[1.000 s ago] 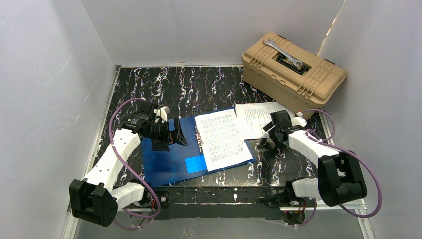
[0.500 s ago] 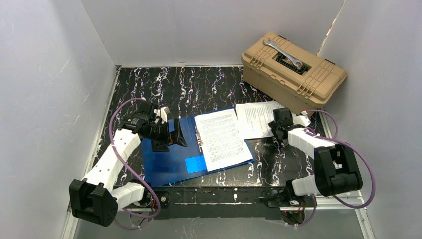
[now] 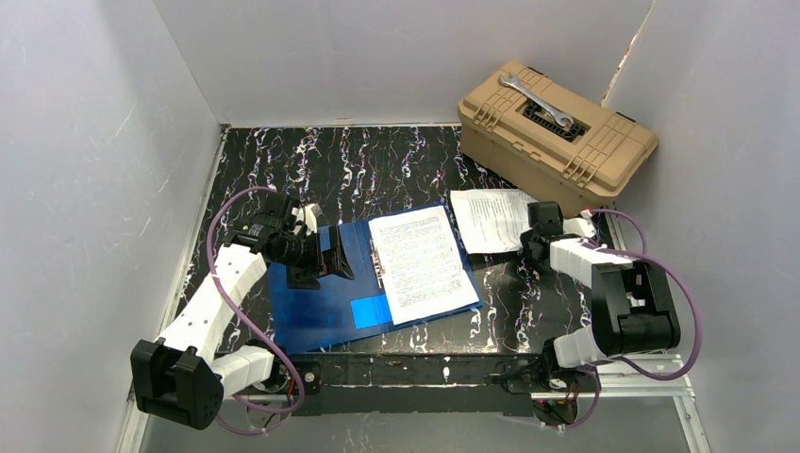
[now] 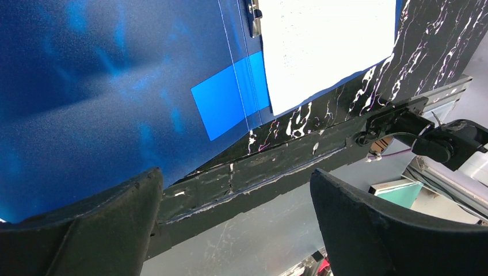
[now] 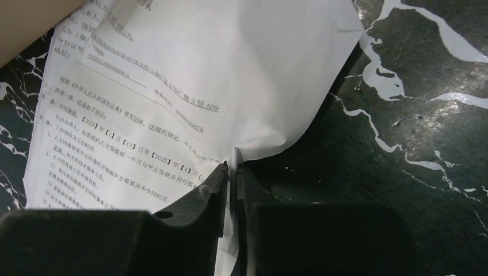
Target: Put the files into the folder
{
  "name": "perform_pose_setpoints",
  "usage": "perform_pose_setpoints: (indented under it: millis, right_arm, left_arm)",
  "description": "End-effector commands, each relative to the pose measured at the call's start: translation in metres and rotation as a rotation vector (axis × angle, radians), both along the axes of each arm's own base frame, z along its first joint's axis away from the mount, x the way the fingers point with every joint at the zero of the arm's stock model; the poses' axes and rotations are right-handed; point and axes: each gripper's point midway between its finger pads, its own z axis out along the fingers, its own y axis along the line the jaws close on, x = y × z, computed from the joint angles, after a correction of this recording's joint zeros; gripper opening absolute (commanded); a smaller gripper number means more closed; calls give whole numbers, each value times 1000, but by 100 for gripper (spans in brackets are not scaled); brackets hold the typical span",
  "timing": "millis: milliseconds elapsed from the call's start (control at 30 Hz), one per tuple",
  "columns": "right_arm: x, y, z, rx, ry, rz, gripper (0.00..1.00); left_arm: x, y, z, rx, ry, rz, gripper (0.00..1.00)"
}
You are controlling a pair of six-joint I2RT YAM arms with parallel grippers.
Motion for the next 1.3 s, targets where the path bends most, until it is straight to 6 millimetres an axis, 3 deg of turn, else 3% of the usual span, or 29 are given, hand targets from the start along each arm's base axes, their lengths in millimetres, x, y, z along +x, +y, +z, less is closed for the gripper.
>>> perform_pose_setpoints:
  millis: [0,67,233,400,1000,1267]
  right_arm:
    - [-22,-11,-27,-15,129,2,12]
    - [-22,-14,-28,-7,132,0,1]
    - [-22,-17,-23,13,110,24,1]
    - [-20,-12,-3,19,65,97,1]
    - [-33,28,91,69,-137,412,1]
    - [-21,60,140,84,-295,654,1]
  left_arm:
    - [0,2,10,7,-19,-7,98]
    - [1,2,10,7,-19,-6,98]
    - [1,2,10,8,-20,-8,98]
    - [2,2,11,9,-22,-8,98]
    - [0,7,22,21,-68,-6,98]
    - [-1,9,30,25,-93,-1,98]
